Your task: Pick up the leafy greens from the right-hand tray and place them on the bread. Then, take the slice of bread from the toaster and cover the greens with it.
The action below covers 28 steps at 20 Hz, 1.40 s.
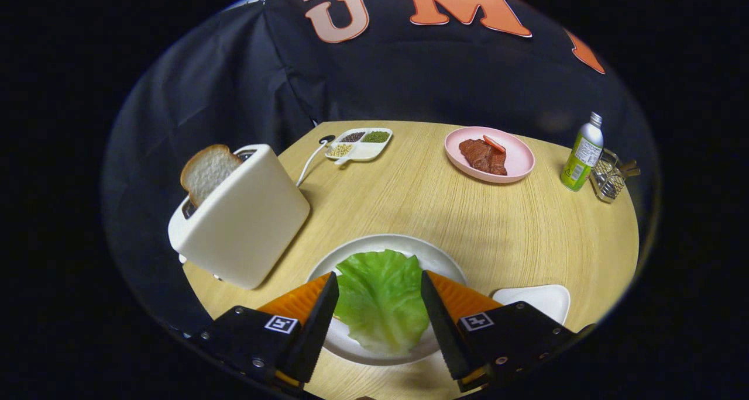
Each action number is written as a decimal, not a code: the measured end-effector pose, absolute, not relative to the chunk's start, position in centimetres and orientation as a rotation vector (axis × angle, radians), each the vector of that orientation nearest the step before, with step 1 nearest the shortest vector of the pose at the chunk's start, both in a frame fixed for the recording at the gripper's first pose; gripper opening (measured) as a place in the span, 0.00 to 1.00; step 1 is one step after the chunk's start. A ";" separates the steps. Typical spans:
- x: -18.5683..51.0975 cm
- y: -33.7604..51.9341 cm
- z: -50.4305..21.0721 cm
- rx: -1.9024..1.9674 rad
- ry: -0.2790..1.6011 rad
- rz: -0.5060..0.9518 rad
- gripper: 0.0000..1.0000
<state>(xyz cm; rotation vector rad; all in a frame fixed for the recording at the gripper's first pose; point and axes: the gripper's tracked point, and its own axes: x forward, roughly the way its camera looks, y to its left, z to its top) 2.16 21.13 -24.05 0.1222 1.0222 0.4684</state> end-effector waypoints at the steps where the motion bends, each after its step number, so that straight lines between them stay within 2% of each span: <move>1: 2.6 21.4 -23.1 0.113 1.011 0.466 0.86; 8: 3.8 26.4 -17.3 0.168 1.034 0.479 0.90; 19: 4.5 37.1 -9.4 0.159 1.056 0.616 0.90; 25: 4.6 41.7 -8.1 0.133 1.098 0.652 0.90; 28: 5.0 43.4 -9.7 0.099 1.139 0.634 0.86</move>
